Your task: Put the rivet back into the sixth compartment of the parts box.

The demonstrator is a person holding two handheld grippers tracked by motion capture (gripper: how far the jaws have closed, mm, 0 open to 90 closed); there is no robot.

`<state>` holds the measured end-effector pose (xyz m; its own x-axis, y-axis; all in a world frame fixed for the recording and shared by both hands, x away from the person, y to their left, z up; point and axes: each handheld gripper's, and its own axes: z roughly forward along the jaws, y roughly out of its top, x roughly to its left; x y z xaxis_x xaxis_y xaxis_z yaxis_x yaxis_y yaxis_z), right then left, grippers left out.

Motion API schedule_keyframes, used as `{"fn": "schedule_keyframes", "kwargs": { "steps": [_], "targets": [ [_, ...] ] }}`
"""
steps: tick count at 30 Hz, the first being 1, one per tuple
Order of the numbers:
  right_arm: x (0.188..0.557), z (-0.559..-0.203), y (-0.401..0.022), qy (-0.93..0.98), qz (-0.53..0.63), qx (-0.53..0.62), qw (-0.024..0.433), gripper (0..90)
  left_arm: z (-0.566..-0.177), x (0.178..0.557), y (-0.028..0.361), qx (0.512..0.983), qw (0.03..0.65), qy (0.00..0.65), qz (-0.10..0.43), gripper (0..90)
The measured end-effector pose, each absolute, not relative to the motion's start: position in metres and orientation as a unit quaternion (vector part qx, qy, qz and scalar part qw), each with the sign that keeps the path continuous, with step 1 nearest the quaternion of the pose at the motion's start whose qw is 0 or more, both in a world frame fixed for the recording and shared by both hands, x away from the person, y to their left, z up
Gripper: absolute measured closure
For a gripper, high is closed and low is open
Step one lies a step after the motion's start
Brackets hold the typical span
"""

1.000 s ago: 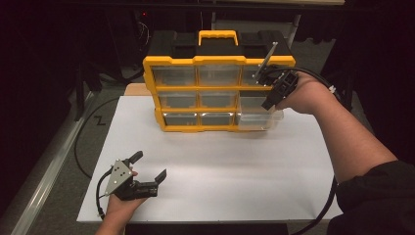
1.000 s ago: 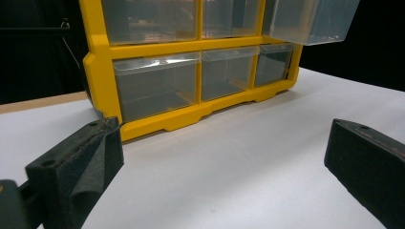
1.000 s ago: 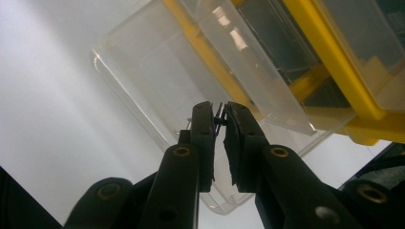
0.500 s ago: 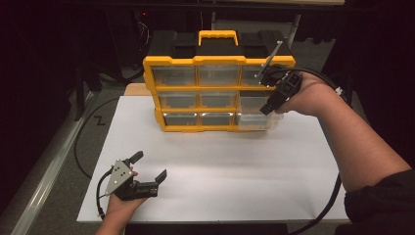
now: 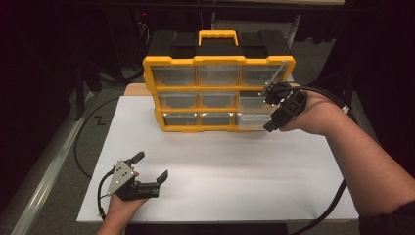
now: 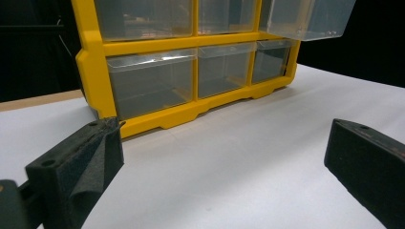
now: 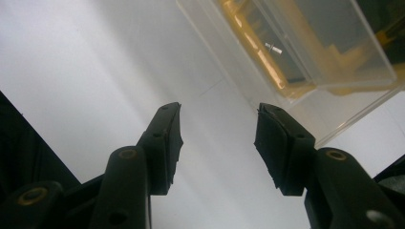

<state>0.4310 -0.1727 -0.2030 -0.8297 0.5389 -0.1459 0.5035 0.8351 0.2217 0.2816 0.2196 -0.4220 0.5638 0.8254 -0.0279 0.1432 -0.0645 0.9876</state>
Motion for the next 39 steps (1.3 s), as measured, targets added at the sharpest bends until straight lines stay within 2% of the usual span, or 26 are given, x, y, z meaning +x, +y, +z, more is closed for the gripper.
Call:
{"fn": "schedule_keyframes", "kwargs": {
  "steps": [12, 16, 30, 39],
  "targets": [
    [0.421, -0.240, -0.177, 0.953, 0.086, 0.278, 0.087, 49.1, -0.422, 0.282, 0.218, 0.669, 0.579, 0.363, 0.293, 0.4],
    [0.419, -0.258, -0.175, 0.952, 0.083, 0.281, 0.091, 43.0, -0.423, 0.282, 0.218, 0.670, 0.578, 0.362, 0.293, 0.4],
    [0.409, -0.315, -0.163, 0.955, 0.077, 0.276, 0.079, 29.8, -0.423, 0.282, 0.217, 0.672, 0.577, 0.360, 0.292, 0.4],
    [0.404, -0.356, -0.165, 0.952, 0.079, 0.285, 0.079, 16.5, -0.424, 0.282, 0.216, 0.675, 0.575, 0.359, 0.291, 0.4]
  ]
}}
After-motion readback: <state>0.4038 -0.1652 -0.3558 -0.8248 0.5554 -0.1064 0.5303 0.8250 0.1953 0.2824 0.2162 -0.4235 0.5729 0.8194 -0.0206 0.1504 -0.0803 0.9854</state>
